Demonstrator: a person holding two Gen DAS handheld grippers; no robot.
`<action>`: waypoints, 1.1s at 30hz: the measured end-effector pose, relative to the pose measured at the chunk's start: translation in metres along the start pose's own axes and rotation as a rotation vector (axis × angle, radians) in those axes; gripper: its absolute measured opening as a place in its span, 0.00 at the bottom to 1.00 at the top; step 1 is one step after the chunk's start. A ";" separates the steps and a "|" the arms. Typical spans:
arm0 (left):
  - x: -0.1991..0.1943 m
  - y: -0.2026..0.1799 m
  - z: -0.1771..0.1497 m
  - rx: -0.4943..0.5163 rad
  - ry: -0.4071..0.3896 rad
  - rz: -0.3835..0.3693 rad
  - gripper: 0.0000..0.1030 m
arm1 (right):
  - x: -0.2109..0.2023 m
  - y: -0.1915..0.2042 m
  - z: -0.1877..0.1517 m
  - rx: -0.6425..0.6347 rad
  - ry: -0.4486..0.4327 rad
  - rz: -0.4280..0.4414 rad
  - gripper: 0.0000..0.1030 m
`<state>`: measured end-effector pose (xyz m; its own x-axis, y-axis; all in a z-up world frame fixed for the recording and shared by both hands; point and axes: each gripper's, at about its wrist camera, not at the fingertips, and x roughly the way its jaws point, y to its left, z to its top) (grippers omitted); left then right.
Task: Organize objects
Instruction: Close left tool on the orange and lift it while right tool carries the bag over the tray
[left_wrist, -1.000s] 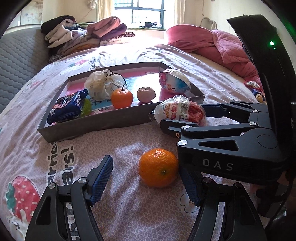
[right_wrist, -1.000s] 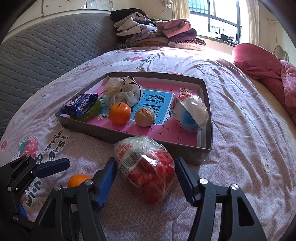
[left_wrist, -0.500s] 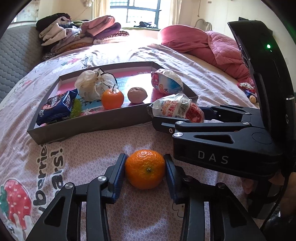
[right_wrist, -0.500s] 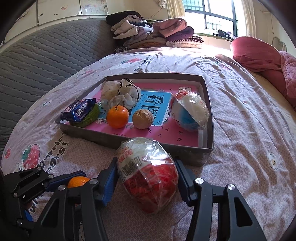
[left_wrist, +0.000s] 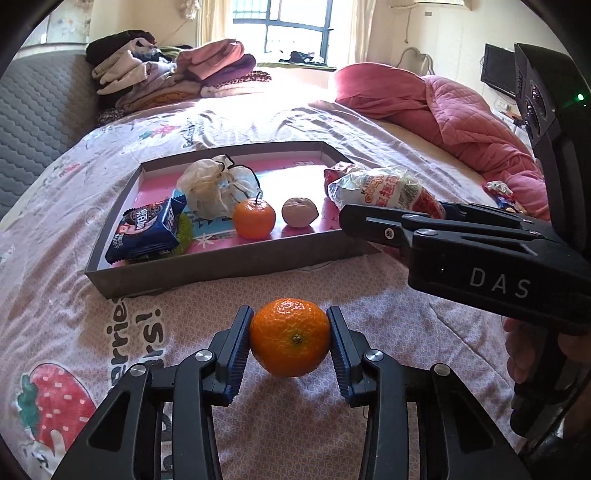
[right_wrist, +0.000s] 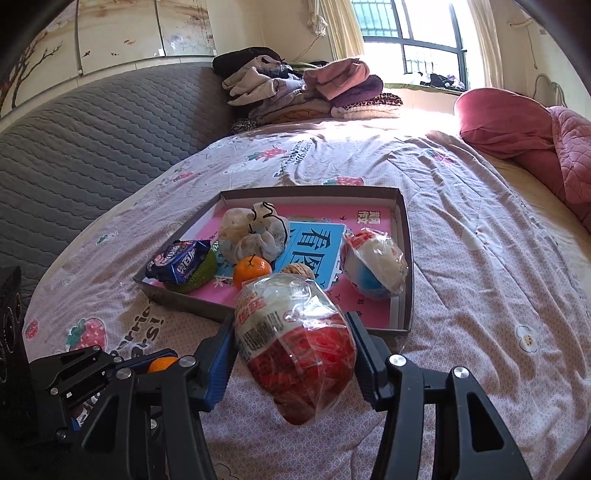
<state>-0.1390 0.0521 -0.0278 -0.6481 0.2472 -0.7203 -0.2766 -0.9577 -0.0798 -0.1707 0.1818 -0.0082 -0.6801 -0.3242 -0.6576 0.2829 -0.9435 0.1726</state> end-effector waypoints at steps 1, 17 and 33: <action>-0.002 0.001 0.002 -0.001 -0.003 0.004 0.40 | -0.001 0.001 0.002 0.000 -0.005 -0.001 0.55; -0.009 0.035 0.039 -0.043 -0.056 0.043 0.40 | -0.009 0.006 0.027 0.003 -0.053 -0.011 0.55; 0.028 0.065 0.070 -0.068 -0.044 0.083 0.40 | 0.040 0.013 0.054 -0.010 -0.026 -0.038 0.55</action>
<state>-0.2247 0.0068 -0.0044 -0.6978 0.1714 -0.6955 -0.1731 -0.9825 -0.0685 -0.2311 0.1531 0.0077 -0.7080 -0.2897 -0.6441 0.2629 -0.9546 0.1403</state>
